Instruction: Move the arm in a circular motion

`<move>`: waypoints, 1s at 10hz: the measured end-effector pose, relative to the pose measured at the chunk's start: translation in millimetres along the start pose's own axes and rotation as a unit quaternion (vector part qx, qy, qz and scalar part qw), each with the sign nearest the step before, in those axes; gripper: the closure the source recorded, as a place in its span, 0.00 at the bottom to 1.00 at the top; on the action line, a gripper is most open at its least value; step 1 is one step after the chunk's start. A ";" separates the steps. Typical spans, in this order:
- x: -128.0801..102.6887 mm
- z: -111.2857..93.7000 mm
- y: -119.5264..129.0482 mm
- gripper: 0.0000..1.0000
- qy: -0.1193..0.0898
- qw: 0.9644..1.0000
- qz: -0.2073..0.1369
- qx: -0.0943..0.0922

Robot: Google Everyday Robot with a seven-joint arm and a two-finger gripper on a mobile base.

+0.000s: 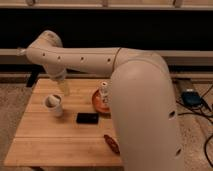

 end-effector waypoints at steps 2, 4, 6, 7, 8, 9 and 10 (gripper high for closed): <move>0.4 0.0 0.1 0.20 0.000 1.000 0.000 0.000; 0.1 0.1 0.6 0.20 0.000 1.000 -0.001 0.000; -8.1 -5.5 2.2 0.20 -0.006 1.000 -0.009 0.009; -21.4 -12.6 8.8 0.20 -0.013 1.000 -0.017 0.016; -33.3 -17.8 16.3 0.20 -0.018 0.999 -0.024 0.019; -49.3 -24.4 28.2 0.20 -0.023 0.999 -0.036 0.022; -68.3 -31.3 42.5 0.20 -0.028 0.998 -0.052 0.026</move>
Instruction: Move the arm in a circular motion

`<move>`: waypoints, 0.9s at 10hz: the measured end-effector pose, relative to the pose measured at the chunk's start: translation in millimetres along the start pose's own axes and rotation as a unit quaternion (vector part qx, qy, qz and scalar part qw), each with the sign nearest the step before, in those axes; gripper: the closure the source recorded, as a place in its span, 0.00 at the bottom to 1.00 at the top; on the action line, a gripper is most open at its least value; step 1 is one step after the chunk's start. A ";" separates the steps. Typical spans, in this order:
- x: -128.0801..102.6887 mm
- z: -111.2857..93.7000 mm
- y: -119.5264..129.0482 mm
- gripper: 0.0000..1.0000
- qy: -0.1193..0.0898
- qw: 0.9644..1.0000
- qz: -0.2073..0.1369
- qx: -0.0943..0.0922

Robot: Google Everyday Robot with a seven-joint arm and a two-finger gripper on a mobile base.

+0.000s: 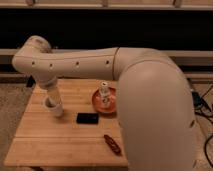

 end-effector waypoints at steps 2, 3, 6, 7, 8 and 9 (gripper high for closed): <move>-41.0 -11.2 25.1 0.20 -0.009 0.999 -0.040 0.005; -58.8 -15.5 39.3 0.20 -0.013 0.998 -0.059 0.006; -82.8 -23.0 91.9 0.20 -0.028 0.995 -0.092 0.005; -77.6 -24.5 111.3 0.20 -0.032 0.996 -0.088 0.002; -65.1 -25.9 132.9 0.20 -0.037 0.996 -0.078 -0.002; -49.1 -26.4 151.7 0.20 -0.039 0.997 -0.067 -0.005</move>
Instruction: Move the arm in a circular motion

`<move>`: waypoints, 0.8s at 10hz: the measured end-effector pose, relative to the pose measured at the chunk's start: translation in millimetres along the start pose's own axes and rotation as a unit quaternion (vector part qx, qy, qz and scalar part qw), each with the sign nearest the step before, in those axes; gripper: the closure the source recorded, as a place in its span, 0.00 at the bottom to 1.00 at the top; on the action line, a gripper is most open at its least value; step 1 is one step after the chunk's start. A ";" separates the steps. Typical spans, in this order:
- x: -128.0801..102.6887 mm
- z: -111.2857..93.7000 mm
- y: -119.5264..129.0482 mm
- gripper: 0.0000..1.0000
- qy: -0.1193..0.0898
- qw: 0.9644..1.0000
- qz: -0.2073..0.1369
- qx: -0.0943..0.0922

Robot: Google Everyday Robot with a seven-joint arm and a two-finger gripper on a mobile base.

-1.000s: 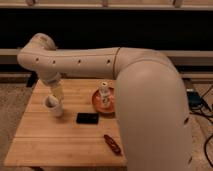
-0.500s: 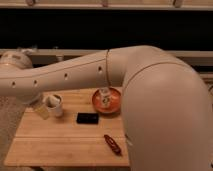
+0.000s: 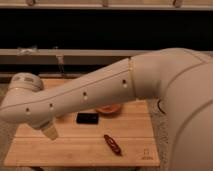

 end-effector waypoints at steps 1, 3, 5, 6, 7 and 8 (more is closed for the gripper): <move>14.1 -2.0 20.0 0.20 -0.002 1.000 0.013 -0.003; 46.6 -7.2 60.1 0.20 -0.001 0.999 0.045 -0.010; 91.9 -11.6 98.3 0.20 0.008 0.996 0.091 -0.019; 115.6 -12.4 111.9 0.20 0.013 0.993 0.114 -0.024; 148.1 -13.8 123.6 0.20 0.020 0.989 0.141 -0.027; 185.0 -13.6 131.2 0.20 0.027 0.985 0.169 -0.033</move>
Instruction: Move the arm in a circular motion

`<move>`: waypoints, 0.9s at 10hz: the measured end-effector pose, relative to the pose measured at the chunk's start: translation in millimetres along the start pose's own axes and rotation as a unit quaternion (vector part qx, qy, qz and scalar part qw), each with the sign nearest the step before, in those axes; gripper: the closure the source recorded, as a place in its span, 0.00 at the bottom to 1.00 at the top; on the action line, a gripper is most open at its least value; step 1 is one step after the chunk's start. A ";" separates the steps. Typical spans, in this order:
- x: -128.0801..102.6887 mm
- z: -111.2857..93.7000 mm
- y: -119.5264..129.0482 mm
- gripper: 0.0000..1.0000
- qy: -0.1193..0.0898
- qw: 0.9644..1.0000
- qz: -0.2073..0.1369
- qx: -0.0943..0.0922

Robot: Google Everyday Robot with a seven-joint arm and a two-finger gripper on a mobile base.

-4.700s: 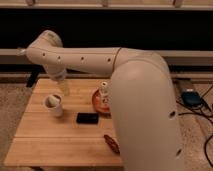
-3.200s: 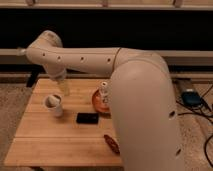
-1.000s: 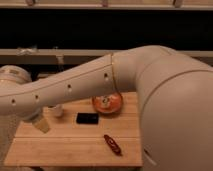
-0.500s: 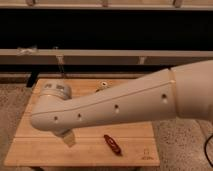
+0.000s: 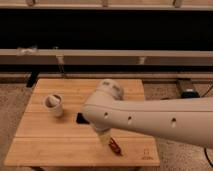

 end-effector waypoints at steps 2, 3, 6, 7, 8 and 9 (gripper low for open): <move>48.8 3.7 -13.0 0.20 0.008 0.999 0.037 -0.009; 75.2 6.5 -23.5 0.20 0.012 0.998 0.055 -0.016; 132.0 12.4 -73.1 0.20 0.028 0.995 0.087 -0.027; 145.0 11.4 -98.9 0.20 0.038 0.995 0.092 -0.028; 148.5 9.4 -112.9 0.20 0.044 0.994 0.093 -0.029; 147.7 6.0 -131.7 0.20 0.052 0.994 0.091 -0.027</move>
